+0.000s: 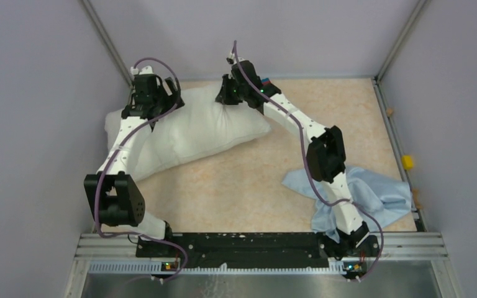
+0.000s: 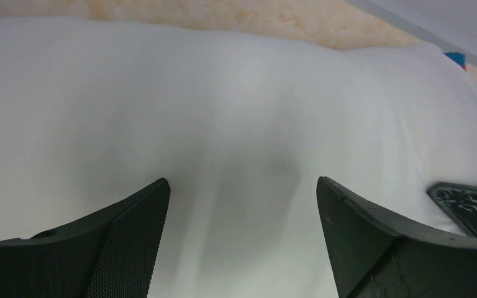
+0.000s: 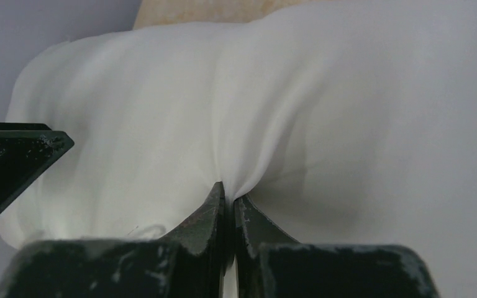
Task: Put the pillow into the pillowcase
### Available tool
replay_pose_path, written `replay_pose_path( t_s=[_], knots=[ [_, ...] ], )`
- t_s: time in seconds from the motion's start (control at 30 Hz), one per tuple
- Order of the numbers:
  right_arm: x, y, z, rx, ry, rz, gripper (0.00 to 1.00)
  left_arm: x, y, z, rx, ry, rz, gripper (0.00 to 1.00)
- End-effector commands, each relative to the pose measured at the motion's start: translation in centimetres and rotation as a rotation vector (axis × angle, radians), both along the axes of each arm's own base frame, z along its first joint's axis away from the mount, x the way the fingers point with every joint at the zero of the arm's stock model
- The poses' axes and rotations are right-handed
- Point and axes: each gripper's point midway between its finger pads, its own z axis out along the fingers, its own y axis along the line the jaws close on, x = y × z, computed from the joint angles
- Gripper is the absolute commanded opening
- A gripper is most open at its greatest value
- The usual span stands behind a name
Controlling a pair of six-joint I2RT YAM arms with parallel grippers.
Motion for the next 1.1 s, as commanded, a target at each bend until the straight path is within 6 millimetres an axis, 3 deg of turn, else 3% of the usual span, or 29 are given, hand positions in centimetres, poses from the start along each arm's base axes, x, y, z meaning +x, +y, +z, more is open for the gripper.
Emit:
replay_pose_path(
  t_s=[0.0, 0.03, 0.17, 0.23, 0.33, 0.47, 0.57, 0.77, 0.93, 1.07],
  knots=[
    [-2.6, 2.0, 6.4, 0.134, -0.057, 0.091, 0.00, 0.0, -4.2, 5.3, -0.073, -0.160, -0.193, 0.94],
    [-2.9, 1.3, 7.4, 0.126, -0.074, 0.082, 0.06, -0.4, -5.0, 5.6, -0.077, -0.167, -0.227, 0.96],
    [-3.9, -2.2, 11.6, 0.063, -0.145, 0.026, 0.52, -2.6, -10.1, 7.8, -0.078, -0.213, -0.383, 0.99],
    [-4.3, -5.3, 13.6, 0.029, -0.169, -0.027, 0.66, -4.2, -13.1, 8.8, -0.068, -0.236, -0.461, 0.99],
    [-5.2, -11.4, 15.8, 0.000, -0.192, -0.146, 0.72, -6.7, -17.4, 9.3, -0.085, -0.247, -0.567, 0.99],
    [-7.1, -19.4, 16.3, -0.023, -0.215, -0.306, 0.74, -10.2, -22.4, 8.7, -0.139, -0.252, -0.714, 0.99],
    [-9.6, -23.2, 14.5, -0.068, -0.197, -0.385, 0.74, -12.9, -26.9, 7.0, -0.175, -0.219, -0.853, 0.99],
    [-14.7, -29.2, 8.8, -0.189, -0.117, -0.520, 0.74, -18.1, -36.0, 0.3, -0.162, -0.074, -1.090, 0.99],
    [-18.9, -35.3, 4.9, -0.336, -0.060, -0.696, 0.75, -20.8, -41.3, -5.1, -0.141, 0.045, -1.219, 0.99],
    [-22.5, -38.8, 1.9, -0.392, 0.030, -0.826, 0.79, -21.8, -44.3, -9.4, -0.119, 0.147, -1.267, 0.99]
  ],
)
